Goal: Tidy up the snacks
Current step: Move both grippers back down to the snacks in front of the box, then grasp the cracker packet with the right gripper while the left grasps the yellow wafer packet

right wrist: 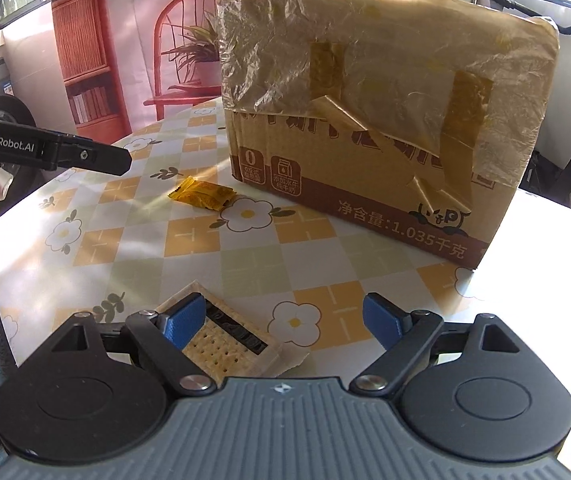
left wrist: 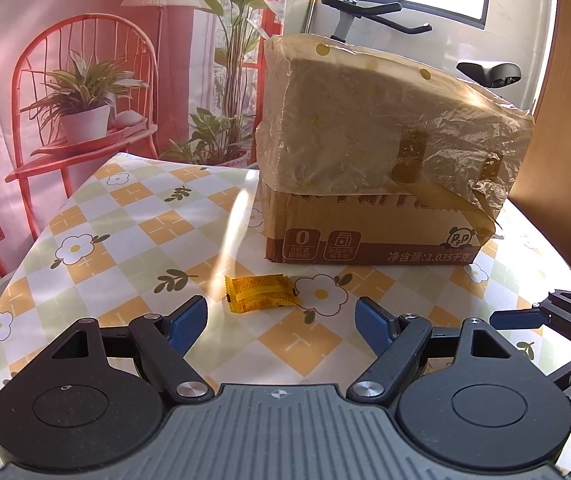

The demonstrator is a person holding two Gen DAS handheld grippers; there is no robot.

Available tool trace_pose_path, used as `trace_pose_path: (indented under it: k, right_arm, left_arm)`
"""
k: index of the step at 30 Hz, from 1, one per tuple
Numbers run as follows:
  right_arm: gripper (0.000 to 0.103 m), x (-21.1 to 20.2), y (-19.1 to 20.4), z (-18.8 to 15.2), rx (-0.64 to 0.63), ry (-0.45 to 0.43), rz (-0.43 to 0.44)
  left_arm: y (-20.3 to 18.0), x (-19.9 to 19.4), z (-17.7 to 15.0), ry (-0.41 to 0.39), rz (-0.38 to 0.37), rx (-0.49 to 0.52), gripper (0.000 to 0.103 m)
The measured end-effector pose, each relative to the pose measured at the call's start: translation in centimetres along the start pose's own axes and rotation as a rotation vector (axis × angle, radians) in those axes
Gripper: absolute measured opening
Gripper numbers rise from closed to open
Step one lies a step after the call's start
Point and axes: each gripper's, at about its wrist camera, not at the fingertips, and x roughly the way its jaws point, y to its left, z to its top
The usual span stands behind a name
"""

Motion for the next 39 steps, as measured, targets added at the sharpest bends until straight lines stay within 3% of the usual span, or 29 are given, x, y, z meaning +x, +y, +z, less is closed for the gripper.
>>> trace_pose_path:
  k: [6, 11, 14, 18, 27, 29, 34, 39]
  right_arm:
    - [0.089, 2.4, 2.4, -0.9, -0.145, 0.091, 0.058]
    - [0.086, 4.5, 2.3, -0.8, -0.126, 0.097, 0.054]
    - [0.075, 5.1, 0.3, -0.5, -0.020, 0.061, 0.043]
    - [0.052, 5.5, -2.3, 0.2, 0.068, 0.021, -0.042]
    - [0.051, 5.2, -3.2, -0.9, 0.116, -0.066, -0.078]
    - [0.051, 5.2, -3.3, -1.2, 0.120, -0.085, -0.081]
    - [0.051, 5.0, -3.4, -1.5, 0.134, -0.102, -0.076]
    - [0.051, 4.7, -4.3, -1.8, 0.216, -0.124, -0.074]
  left_arm:
    - [0.2, 0.7, -0.7, 0.026, -0.001, -0.008, 0.083]
    - [0.5, 1.2, -0.8, 0.036, 0.004, -0.006, 0.083]
    - [0.7, 1.6, -0.6, 0.039, 0.009, -0.005, 0.083]
    - [1.1, 2.4, -0.2, 0.046, 0.016, -0.003, 0.082]
    - [1.7, 6.4, 2.3, 0.045, -0.004, 0.033, 0.082]
    - [1.9, 7.7, 3.1, 0.045, -0.008, 0.050, 0.077]
    - [2.3, 11.4, 4.3, 0.076, -0.102, 0.101, 0.077]
    - [1.7, 13.8, 3.5, 0.110, -0.130, 0.192, 0.076]
